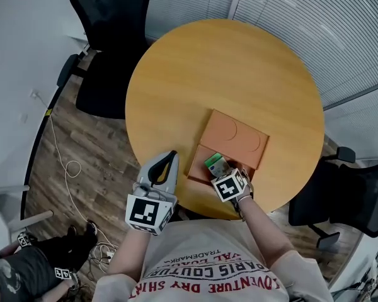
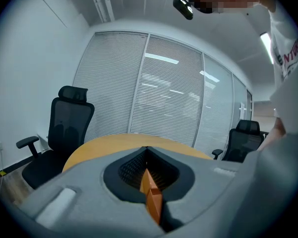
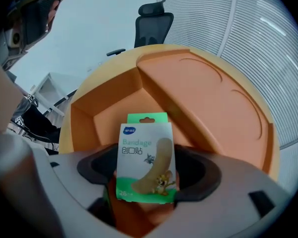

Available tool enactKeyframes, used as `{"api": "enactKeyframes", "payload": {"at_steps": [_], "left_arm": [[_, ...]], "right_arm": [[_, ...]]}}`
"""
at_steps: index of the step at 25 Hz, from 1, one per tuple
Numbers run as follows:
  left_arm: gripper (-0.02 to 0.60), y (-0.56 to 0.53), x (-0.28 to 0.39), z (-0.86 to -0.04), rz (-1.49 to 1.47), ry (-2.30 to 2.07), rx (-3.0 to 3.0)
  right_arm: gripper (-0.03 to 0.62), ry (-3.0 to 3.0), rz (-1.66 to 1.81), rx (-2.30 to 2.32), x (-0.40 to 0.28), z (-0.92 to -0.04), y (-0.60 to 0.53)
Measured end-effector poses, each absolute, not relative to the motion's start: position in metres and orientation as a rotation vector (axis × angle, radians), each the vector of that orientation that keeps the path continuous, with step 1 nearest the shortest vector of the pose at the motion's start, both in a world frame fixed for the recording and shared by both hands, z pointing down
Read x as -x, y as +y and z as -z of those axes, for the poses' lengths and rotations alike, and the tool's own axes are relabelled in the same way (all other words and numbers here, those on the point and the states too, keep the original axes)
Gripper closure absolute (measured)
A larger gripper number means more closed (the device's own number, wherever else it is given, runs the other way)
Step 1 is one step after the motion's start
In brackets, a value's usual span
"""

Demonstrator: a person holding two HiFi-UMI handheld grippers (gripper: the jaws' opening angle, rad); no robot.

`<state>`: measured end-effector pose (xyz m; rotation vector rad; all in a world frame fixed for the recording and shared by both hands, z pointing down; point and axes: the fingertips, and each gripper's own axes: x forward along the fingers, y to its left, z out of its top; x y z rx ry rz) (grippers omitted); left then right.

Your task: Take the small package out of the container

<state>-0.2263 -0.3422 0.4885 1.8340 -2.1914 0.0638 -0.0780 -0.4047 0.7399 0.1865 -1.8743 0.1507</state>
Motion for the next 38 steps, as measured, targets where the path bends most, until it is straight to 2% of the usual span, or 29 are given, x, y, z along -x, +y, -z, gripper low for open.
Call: {"api": "enactKeyframes", "payload": {"at_steps": [10, 20, 27, 38], "left_arm": [[0.572, -0.333, 0.224, -0.494, -0.120, -2.124, -1.883], [0.572, -0.320, 0.209, -0.479, -0.130, -2.093, -1.967], [0.572, -0.304, 0.199, -0.462, -0.149, -2.086, -2.025], [0.572, -0.287, 0.174, -0.415, -0.122, -2.058, -2.144]], "right_arm": [[0.241, -1.831, -0.077, -0.093, 0.079, -0.733, -0.397], [0.241, -1.908, 0.014, -0.105, 0.080, -0.684, -0.390], [0.241, -2.066, 0.006, -0.254, 0.084, -0.625, -0.383], [0.241, -2.507, 0.008, -0.631, 0.063, -0.467, -0.369]]}}
